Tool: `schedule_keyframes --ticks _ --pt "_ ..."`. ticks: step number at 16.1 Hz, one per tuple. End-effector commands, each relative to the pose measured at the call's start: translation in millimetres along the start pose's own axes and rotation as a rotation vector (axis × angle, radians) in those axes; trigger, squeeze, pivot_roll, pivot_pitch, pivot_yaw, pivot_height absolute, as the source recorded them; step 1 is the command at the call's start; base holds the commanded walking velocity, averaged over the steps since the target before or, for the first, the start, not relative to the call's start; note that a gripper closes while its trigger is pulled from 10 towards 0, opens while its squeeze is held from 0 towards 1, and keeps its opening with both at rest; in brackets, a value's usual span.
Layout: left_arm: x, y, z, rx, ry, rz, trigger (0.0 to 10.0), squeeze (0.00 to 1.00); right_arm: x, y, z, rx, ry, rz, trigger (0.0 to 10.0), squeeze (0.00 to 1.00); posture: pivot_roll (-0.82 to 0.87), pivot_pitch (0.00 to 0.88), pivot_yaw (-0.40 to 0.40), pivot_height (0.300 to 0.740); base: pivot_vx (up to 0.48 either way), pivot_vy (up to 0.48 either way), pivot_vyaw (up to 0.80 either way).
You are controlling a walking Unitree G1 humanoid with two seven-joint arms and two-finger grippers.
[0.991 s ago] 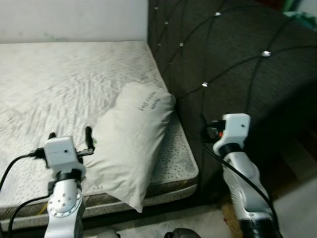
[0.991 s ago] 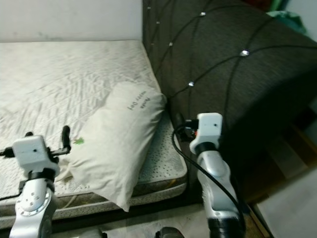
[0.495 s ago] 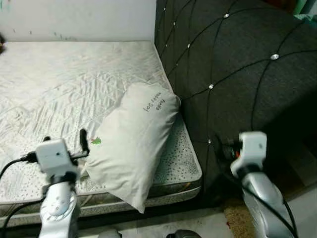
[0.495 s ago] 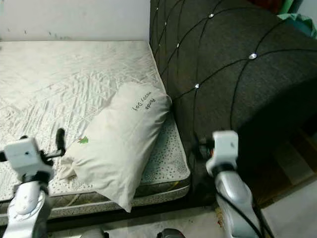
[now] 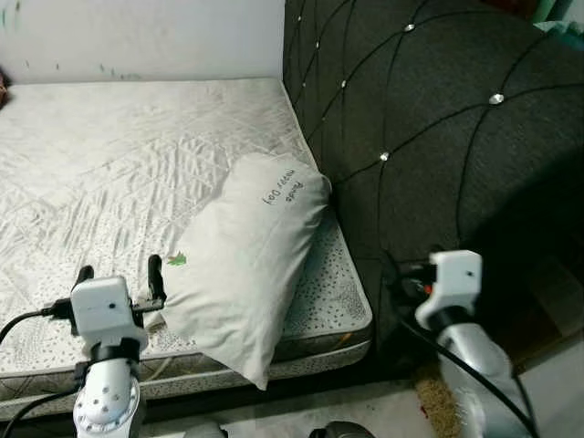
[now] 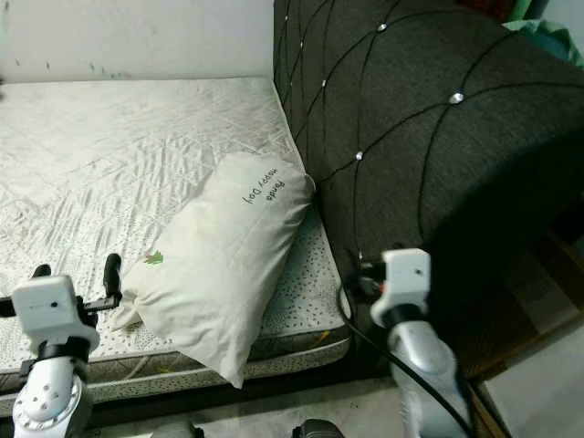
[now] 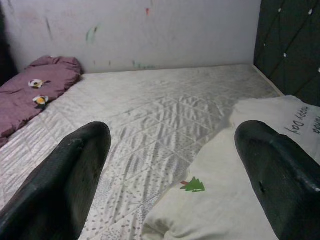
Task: Clean up the room
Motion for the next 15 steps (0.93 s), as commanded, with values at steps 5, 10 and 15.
schedule_keyframes --ticks 5,10,15 --pt "15.3 -1 9.4 0.004 -0.019 0.014 10.0 0.00 22.6 9 -11.8 0.012 0.020 0.042 10.0 0.00 0.01 0.000 -0.003 0.740 0.000 0.000 0.00" --pt "24.6 -1 19.1 -0.023 -0.028 0.027 10.0 0.00 28.8 8 -18.4 0.029 0.040 0.056 10.0 0.00 0.00 0.000 -0.002 0.715 0.000 0.000 0.00" --pt "29.8 1 23.9 -0.023 -0.029 0.049 10.0 0.00 38.7 15 -22.3 0.005 0.060 0.089 10.0 0.00 0.00 0.000 -0.008 0.665 0.000 0.000 0.00"
Point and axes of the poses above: a point about 5 cm out from each wrist's last joint towards the gripper, its own x axis pointing out of the wrist towards the gripper, its own y axis along the axis of the wrist's last joint, z = x × y, the point moved 4 cm from there along x, pointing out of the wrist towards the gripper, and after that the axes turned 12 degrees about -x, right-handed, at the moved point
